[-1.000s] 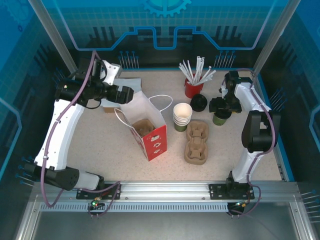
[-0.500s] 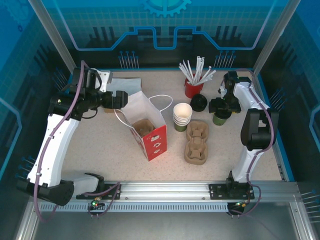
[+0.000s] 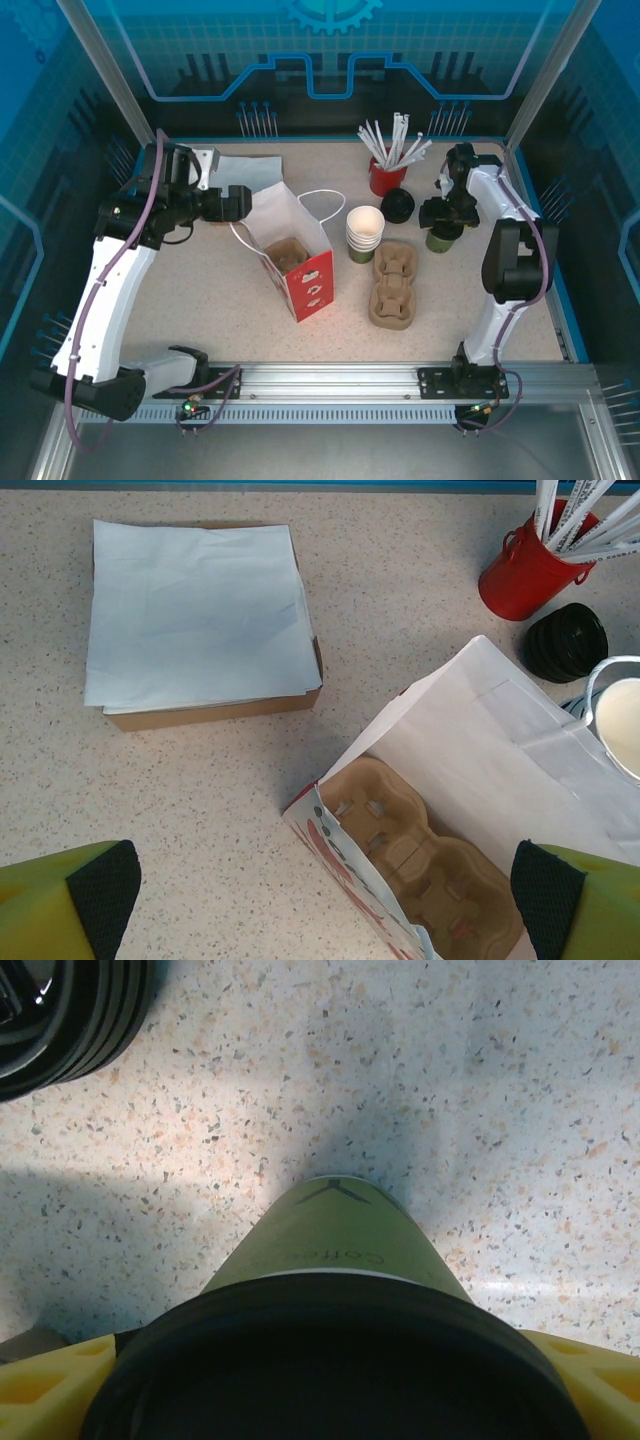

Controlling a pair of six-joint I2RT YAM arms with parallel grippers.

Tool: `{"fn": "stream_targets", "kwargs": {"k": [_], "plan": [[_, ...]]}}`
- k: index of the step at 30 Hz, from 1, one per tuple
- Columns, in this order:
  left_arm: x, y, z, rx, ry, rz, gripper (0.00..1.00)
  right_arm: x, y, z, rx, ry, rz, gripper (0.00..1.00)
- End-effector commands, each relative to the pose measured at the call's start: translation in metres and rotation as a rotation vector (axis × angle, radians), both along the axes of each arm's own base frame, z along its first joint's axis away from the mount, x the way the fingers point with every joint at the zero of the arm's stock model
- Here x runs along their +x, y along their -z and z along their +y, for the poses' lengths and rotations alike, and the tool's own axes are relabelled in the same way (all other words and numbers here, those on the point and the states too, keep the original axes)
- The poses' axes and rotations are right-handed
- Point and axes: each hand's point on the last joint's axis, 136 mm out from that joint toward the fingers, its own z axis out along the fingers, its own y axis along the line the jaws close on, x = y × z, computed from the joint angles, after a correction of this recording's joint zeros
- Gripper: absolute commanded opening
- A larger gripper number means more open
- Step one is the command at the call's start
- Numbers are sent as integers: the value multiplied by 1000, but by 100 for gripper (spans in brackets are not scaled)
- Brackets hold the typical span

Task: Pack the takeout coffee

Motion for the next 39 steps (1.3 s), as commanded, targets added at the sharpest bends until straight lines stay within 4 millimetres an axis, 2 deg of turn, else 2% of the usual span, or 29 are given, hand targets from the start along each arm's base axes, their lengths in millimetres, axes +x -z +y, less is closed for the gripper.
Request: {"fn": "stream_targets", "kwargs": {"k": [1, 8, 15, 17, 23, 27, 30, 35, 39], "plan": [[8, -3, 8, -23, -52, 11, 99, -16, -22, 4, -12, -32, -12, 88], [29, -3, 5, -55, 7, 26, 99, -41, -66, 17, -2, -70, -71, 88], [59, 14, -2, 13, 119, 56, 99, -84, -118, 50, 48, -124, -137, 88], [65, 20, -11, 2, 184, 68, 98, -98, -132, 62, 58, -152, -151, 87], [68, 46, -38, -70, 337, 153, 93, -130, -176, 96, 112, -206, -216, 87], [61, 64, -49, -92, 397, 193, 92, -144, -206, 118, 167, -235, -264, 86], [57, 76, -53, -85, 415, 219, 84, -152, -227, 139, 212, -275, -300, 86], [56, 91, -56, -51, 422, 250, 62, -159, -259, 177, 273, -355, -360, 85], [53, 92, -60, -39, 432, 252, 48, -163, -282, 210, 330, -424, -407, 85]]}}
